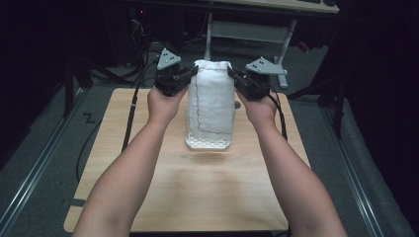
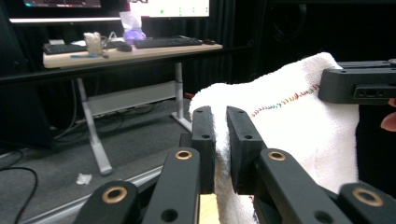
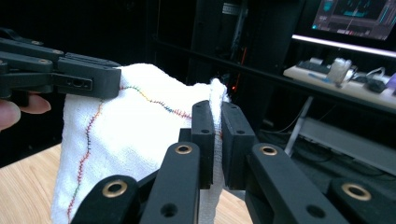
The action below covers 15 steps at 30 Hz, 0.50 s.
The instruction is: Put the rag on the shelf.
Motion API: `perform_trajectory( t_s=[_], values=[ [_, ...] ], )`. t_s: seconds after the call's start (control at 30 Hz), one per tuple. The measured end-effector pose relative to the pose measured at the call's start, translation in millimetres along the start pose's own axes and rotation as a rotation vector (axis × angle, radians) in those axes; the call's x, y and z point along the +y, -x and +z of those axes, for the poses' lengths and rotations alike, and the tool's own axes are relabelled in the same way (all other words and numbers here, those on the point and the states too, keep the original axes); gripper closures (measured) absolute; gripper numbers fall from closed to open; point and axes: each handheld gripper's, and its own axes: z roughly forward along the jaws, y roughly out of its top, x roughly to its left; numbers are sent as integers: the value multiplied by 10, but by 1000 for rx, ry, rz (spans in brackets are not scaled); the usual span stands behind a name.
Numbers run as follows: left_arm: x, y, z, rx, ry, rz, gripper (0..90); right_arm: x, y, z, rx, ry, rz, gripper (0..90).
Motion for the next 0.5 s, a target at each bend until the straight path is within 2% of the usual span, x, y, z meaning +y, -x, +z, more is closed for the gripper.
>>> perform_trajectory(
  t_s=[0.1, 0.2, 0.27, 0.33, 0.47, 0.5],
  values=[
    [-43, -66, 117, 5, -16, -13, 824, -37, 95, 128, 7, -14, 56, 855],
    [-115, -118, 231, 17, -47, -26, 822, -69, 158, 260, 1, -55, 51, 854],
    [-177, -156, 300, 23, -74, -34, 820, -107, 194, 318, 9, -58, 79, 854],
    [-239, -188, 360, 25, -97, -37, 816, -151, 203, 377, 4, -84, 67, 853],
    [-320, -238, 414, 21, -115, -53, 814, -265, 217, 461, 15, -119, 77, 852],
    [-383, -256, 446, 16, -129, -51, 813, -293, 223, 475, 17, -126, 76, 852]
  ],
)
